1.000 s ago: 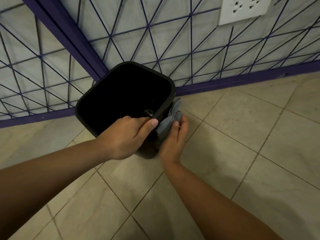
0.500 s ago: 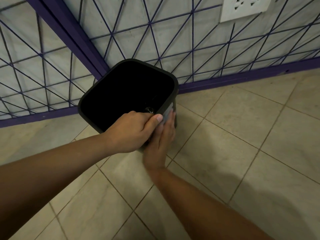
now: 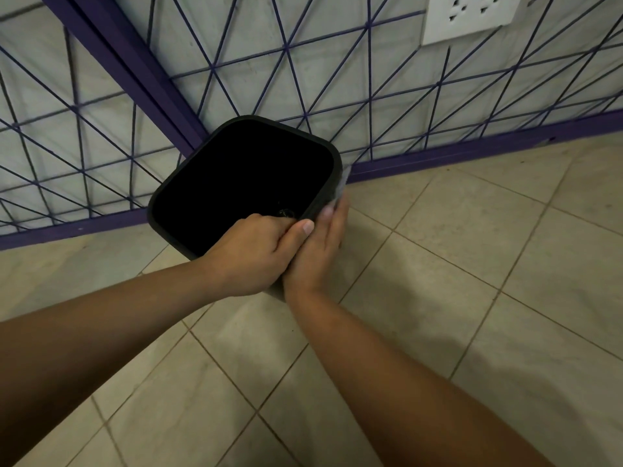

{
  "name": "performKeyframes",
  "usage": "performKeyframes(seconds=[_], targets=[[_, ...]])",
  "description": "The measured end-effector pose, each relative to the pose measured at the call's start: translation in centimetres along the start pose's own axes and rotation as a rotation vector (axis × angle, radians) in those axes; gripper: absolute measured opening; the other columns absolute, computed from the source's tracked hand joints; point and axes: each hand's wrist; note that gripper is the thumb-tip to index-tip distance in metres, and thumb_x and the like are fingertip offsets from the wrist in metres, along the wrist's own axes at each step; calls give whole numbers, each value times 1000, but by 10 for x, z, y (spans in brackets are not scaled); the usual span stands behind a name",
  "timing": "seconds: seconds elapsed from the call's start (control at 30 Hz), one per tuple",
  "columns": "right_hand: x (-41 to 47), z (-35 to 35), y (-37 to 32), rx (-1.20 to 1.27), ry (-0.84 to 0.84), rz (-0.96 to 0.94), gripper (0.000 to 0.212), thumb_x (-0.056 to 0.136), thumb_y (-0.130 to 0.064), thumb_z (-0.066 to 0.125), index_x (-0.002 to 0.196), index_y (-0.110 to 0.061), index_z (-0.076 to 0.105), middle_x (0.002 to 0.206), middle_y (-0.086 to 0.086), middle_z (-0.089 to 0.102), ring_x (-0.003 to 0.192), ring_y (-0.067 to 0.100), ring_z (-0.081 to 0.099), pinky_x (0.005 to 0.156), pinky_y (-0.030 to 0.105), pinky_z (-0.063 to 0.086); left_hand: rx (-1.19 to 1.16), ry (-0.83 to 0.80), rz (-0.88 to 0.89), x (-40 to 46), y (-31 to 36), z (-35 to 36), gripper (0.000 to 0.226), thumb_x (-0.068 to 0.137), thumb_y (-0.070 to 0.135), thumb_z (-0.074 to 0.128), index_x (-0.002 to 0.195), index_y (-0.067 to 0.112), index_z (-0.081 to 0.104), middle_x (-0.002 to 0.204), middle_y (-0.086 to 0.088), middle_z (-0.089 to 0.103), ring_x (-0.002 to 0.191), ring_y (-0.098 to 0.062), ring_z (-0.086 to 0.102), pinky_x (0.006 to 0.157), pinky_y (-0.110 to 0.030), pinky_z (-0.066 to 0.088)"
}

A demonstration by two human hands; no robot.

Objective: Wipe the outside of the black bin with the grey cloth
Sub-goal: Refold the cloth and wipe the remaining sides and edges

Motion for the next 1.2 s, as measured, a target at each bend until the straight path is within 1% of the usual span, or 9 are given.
performKeyframes(seconds=[0.1, 0.23, 0.4, 0.53, 0.73, 0.87, 1.07, 1.13, 1.2], targets=[[-31, -2, 2, 89, -131, -93, 50, 103, -60, 39, 153, -56, 36, 171, 4, 31, 159, 23, 31, 128, 55, 28, -3, -8, 2, 0, 0, -1, 44, 100, 52, 28, 80, 30, 60, 67, 5, 65, 62, -8, 62, 63, -31, 50], [17, -9, 9, 16, 31, 92, 87, 88, -72, 42, 162, -27, 32, 170, 6, 34, 158, 23, 33, 129, 52, 27, 26, 2, -8, 1, 2, 1, 41, 103, 46, 33, 66, 34, 47, 58, 5, 57, 56, -8, 57, 57, -25, 41], [-13, -9, 2, 21, -139, -100, 53, 100, -67, 39, 152, -60, 30, 173, -1, 27, 161, 19, 25, 131, 53, 23, -5, -3, -5, 1, -1, -1, 44, 102, 49, 32, 74, 27, 58, 64, 3, 63, 59, -9, 60, 60, -27, 46], [16, -17, 8, 23, -60, 13, 81, 95, -62, 39, 164, -20, 29, 169, 6, 36, 158, 21, 32, 130, 53, 25, 17, 3, -5, 1, 2, 0, 43, 103, 44, 35, 64, 30, 47, 56, 3, 54, 54, -12, 54, 55, -26, 40], [-2, -9, -1, -44, -111, -116, 63, 100, -56, 34, 160, -35, 28, 170, 5, 34, 158, 20, 33, 128, 52, 29, 8, -12, 4, 0, -1, 0, 45, 102, 48, 30, 75, 25, 58, 62, 3, 61, 58, -11, 59, 60, -29, 47], [29, -16, 5, -16, -17, 38, 81, 92, -60, 40, 157, -12, 43, 155, 11, 54, 145, 24, 51, 124, 54, 36, 21, 2, 1, 0, 4, -1, 41, 104, 41, 36, 66, 30, 47, 56, 2, 54, 53, -14, 54, 57, -30, 43], [-6, -18, 9, -39, -122, -34, 76, 102, -60, 38, 163, -15, 32, 166, 9, 40, 157, 27, 36, 127, 56, 31, 16, -14, 22, 0, 2, -2, 41, 104, 41, 36, 70, 25, 53, 57, 3, 56, 54, -13, 55, 56, -25, 42], [6, -22, 16, -67, -73, 11, 85, 98, -68, 42, 160, -10, 36, 161, 18, 46, 151, 35, 42, 123, 61, 33, 17, -21, 11, 1, 3, -1, 42, 103, 43, 35, 68, 27, 50, 56, 0, 56, 52, -15, 54, 55, -30, 43], [23, -21, 12, -22, -5, 77, 76, 98, -55, 42, 157, -8, 42, 154, 18, 54, 145, 32, 51, 122, 58, 36, 11, -19, 4, 1, 4, -1, 42, 103, 43, 35, 65, 30, 46, 55, -2, 54, 51, -16, 53, 54, -32, 43]])
Point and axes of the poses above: each hand's wrist, its own x-axis towards the middle knuckle, its own z-axis out of the palm, y = z × x
